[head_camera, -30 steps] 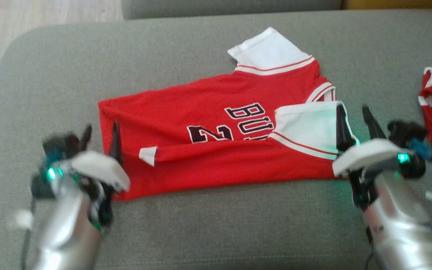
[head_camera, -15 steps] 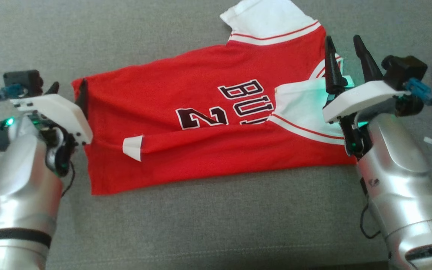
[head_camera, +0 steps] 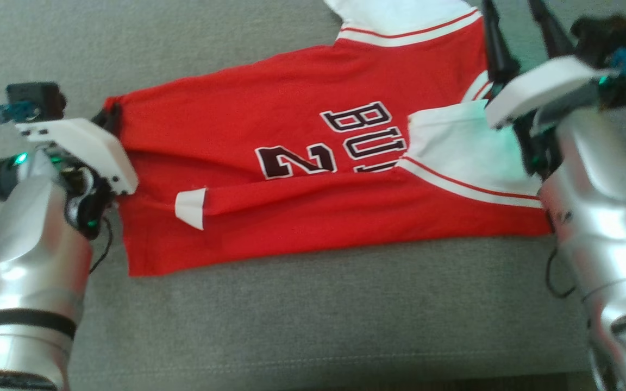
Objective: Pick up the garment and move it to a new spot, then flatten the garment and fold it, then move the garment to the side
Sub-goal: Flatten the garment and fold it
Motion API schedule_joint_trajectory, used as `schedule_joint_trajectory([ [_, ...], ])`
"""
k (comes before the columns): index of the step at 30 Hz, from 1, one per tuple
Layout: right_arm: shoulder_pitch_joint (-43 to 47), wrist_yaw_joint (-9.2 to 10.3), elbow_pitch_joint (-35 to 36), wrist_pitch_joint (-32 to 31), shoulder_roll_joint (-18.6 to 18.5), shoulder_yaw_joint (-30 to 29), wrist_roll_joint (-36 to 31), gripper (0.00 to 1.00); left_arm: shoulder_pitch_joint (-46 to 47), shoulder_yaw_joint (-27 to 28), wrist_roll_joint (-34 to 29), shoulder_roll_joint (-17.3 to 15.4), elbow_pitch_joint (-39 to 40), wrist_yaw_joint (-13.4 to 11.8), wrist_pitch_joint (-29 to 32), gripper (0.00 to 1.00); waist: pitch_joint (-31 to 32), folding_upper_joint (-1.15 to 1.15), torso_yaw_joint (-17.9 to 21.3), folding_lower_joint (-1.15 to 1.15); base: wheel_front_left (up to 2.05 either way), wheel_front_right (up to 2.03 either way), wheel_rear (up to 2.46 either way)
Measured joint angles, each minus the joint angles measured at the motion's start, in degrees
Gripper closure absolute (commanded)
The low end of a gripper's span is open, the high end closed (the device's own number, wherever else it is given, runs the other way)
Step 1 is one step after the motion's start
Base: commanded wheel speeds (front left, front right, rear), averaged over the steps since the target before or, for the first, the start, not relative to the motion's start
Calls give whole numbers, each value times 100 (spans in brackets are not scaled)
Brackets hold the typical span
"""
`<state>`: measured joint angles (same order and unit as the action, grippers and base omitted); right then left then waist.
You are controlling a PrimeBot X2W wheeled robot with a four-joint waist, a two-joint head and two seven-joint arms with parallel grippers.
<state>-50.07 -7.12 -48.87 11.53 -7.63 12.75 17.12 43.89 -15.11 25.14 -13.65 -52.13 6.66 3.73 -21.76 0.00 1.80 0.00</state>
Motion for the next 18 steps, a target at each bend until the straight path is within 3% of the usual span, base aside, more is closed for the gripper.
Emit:
schedule_joint_trajectory([
  [11,-1204,1,-554,-526,-408,230,-374,0,346,-471,163,311,62,48,-558,100,-408,0,-483,1,0,0,0],
  [18,-1790,0,-1196,-1069,-410,412,-731,0,637,-821,164,434,114,90,-968,100,-717,0,-817,1,0,0,0],
])
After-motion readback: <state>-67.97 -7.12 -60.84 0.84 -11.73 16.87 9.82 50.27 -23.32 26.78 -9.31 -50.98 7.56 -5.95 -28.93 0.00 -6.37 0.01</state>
